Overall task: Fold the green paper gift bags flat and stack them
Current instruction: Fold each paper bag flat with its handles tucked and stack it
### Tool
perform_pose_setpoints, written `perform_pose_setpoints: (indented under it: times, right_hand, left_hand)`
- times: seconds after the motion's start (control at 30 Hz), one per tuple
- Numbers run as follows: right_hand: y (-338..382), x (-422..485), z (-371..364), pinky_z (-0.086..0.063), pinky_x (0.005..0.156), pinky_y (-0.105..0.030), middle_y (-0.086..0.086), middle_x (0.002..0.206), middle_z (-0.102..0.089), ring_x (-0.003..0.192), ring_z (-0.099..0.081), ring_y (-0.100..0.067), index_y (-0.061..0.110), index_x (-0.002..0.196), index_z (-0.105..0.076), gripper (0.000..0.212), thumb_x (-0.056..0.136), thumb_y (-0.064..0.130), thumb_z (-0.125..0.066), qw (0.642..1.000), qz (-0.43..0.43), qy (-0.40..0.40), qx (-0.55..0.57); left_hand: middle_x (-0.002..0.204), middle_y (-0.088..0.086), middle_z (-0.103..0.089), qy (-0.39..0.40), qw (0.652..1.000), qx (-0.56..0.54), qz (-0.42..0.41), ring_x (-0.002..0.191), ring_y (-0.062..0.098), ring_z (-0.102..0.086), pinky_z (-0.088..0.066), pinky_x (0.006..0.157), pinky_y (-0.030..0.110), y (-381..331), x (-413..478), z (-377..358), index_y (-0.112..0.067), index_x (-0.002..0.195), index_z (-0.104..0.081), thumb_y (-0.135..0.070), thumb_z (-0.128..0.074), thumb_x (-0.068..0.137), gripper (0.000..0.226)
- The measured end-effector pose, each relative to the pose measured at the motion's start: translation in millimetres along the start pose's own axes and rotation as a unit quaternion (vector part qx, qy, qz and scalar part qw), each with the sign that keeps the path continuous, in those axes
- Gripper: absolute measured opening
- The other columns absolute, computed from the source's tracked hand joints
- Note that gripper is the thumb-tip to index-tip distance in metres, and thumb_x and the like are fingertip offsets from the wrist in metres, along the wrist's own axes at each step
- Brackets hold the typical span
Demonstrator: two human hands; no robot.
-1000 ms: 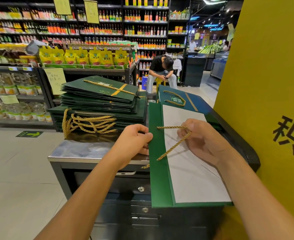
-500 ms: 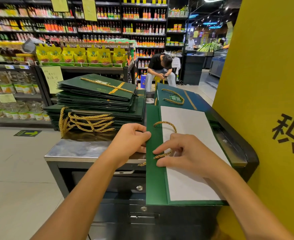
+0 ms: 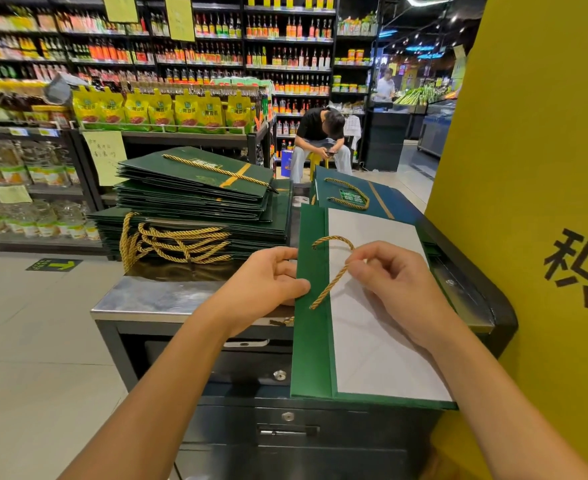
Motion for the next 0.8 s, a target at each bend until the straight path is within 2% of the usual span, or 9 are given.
perform_pose_setpoints:
  times: [0.17,0.23,0.3,0.37,0.43,0.53,0.6,0.7,0.8]
  right_hand:
    - [-0.4,2.3,1.8,-0.030,0.050,-0.014,-0.006,0.064,-0.036,0.056,-0.031,-0.011,0.019,0.092,-0.078,0.005,0.092,0.021,-0.073,1.000,-0.017,0.000,0.006]
    - [4.7,0.7,4.1,-0.032,0.046,-0.015,-0.006,0.062,-0.041,0.053,-0.034,-0.012,0.020,0.093,-0.078,0.004,0.090,0.019,-0.075,1.000,-0.014,-0.020,-0.006]
    - [6.0,-1.9,10.5,-0.035,0.046,-0.018,0.001,0.061,-0.044,0.053,-0.038,-0.010,0.023,0.099,-0.075,0.013,0.088,0.018,-0.078,0.998,-0.019,-0.050,-0.033]
    - [4.1,-3.9,22.3,-0.038,0.053,-0.023,0.008,0.062,-0.047,0.056,-0.041,-0.007,0.028,0.108,-0.070,0.025,0.086,0.021,-0.080,0.991,-0.029,-0.099,-0.089]
    - [1.2,-6.2,37.4,-0.043,0.060,-0.026,0.005,0.067,-0.055,0.060,-0.050,-0.008,0.027,0.117,-0.062,0.035,0.087,0.024,-0.079,0.972,-0.048,-0.158,-0.167]
    - [-0.6,-12.7,56.4,-0.054,0.077,-0.041,0.001,0.072,-0.066,0.078,-0.064,-0.016,0.019,0.135,-0.052,0.056,0.088,0.036,-0.076,0.940,-0.106,-0.221,-0.239]
    - [-1.2,-16.9,63.6,-0.057,0.083,-0.046,-0.001,0.084,-0.070,0.088,-0.067,-0.021,0.013,0.139,-0.053,0.064,0.087,0.044,-0.075,0.928,-0.153,-0.227,-0.254]
    - [0.7,-20.8,66.9,-0.058,0.074,-0.039,0.001,0.084,-0.071,0.081,-0.067,-0.016,0.010,0.125,-0.065,0.049,0.088,0.041,-0.075,0.933,-0.197,-0.213,-0.212]
    - [11.8,-22.3,64.9,-0.050,0.064,-0.032,0.002,0.080,-0.067,0.071,-0.058,-0.009,0.011,0.100,-0.070,0.018,0.093,0.027,-0.073,0.943,-0.201,-0.221,-0.148]
  left_hand:
    - [0.096,0.006,-0.079,-0.011,1.000,-0.009,0.000,0.088,0.022,-0.076,-0.062,0.073,0.029,1.4,1.4,-0.9,-0.010,0.129,-0.058,0.011,-0.059,0.094,0.041]
    - [0.096,0.005,-0.078,-0.025,1.000,-0.010,0.000,0.088,0.022,-0.076,-0.062,0.072,0.030,1.5,1.8,-0.6,-0.011,0.128,-0.059,0.011,-0.059,0.095,0.040]
    - [0.100,0.008,-0.078,-0.042,0.999,-0.021,0.000,0.090,0.025,-0.076,-0.063,0.073,0.032,2.3,1.8,1.9,-0.012,0.126,-0.062,0.009,-0.059,0.096,0.037]
    - [0.104,0.012,-0.077,-0.054,0.998,-0.031,-0.005,0.092,0.028,-0.075,-0.063,0.072,0.034,3.1,1.3,4.1,-0.011,0.123,-0.064,0.009,-0.058,0.096,0.034]
    - [0.105,0.015,-0.077,-0.062,0.997,-0.037,-0.012,0.093,0.029,-0.075,-0.063,0.071,0.034,4.4,1.5,5.2,-0.007,0.121,-0.065,0.009,-0.058,0.096,0.031]
    - [0.102,0.012,-0.078,-0.080,0.995,-0.051,-0.018,0.088,0.023,-0.076,-0.060,0.064,0.028,4.8,1.1,6.7,-0.004,0.117,-0.066,0.009,-0.059,0.095,0.026]
    - [0.102,0.011,-0.078,-0.089,0.994,-0.058,-0.016,0.089,0.022,-0.076,-0.059,0.064,0.026,3.6,-0.3,6.8,-0.005,0.115,-0.067,0.007,-0.060,0.095,0.024]
    - [0.101,0.013,-0.078,-0.115,0.991,-0.066,-0.005,0.088,0.023,-0.076,-0.060,0.067,0.028,2.0,-1.6,7.4,-0.003,0.112,-0.067,0.002,-0.064,0.095,0.019]
    - [0.104,0.017,-0.077,-0.138,0.987,-0.087,0.008,0.091,0.028,-0.075,-0.061,0.076,0.037,-1.2,-2.7,7.4,0.001,0.112,-0.067,-0.006,-0.067,0.095,0.018]
Point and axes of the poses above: each hand's wrist, its own x-axis towards the middle knuckle, its own z-axis out of the back of the hand, y = z × x, the point moved 2 cm from there along x, towards the middle knuckle
